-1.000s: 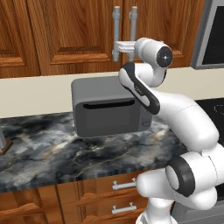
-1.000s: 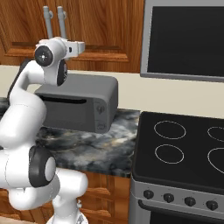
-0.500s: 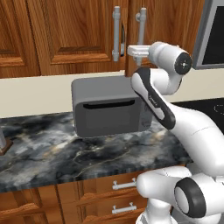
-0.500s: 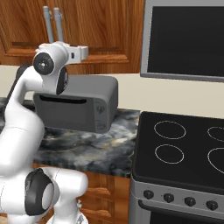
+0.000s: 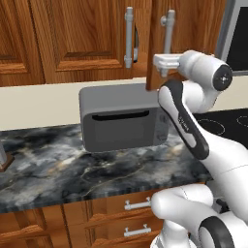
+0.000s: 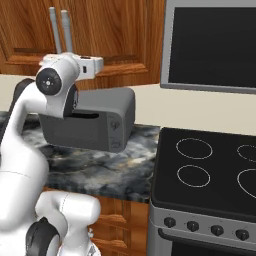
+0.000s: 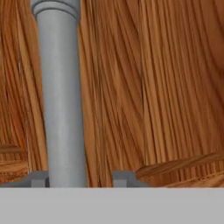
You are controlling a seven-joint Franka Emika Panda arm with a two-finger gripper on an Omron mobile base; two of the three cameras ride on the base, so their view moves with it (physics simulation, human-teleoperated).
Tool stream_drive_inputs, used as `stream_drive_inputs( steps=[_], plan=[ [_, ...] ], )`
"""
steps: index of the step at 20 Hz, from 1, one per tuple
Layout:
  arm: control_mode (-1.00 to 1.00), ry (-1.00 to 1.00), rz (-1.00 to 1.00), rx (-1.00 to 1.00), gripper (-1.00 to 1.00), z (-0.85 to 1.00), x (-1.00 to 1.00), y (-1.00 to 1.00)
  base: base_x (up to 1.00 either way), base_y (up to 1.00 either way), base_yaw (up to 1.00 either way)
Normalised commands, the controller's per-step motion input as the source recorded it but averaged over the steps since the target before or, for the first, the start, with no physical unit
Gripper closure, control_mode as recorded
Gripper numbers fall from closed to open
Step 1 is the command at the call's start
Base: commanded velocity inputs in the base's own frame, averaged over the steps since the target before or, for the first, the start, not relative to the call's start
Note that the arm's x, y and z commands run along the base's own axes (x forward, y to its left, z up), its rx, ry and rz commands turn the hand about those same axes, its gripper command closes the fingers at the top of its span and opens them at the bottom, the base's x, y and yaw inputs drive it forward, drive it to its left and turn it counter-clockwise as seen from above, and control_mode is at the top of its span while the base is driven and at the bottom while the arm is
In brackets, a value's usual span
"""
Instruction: Open the cabinet directly in front. Then move the wine and the mug to the dining counter with the jar on it.
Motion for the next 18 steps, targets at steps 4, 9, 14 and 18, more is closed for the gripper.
stream_drive_inputs(
  steps=[4, 9, 14, 18],
  plan=[
    [-1.0, -0.04, 0.0, 0.02, 1.0, 0.0, -0.51, -1.0, 0.0, 0.0, 0.0],
    [-1.0, -0.02, 0.0, 0.03, 1.0, 0.0, -0.52, -1.0, 0.0, 0.0, 0.0],
    [-1.0, 0.0, 0.0, 0.03, 1.0, 0.0, -0.5, -1.0, 0.0, 0.0, 0.0],
    [-1.0, 0.0, 0.0, 0.02, 1.0, 0.0, -0.51, -0.85, 0.0, 0.0, 0.0]
  ],
)
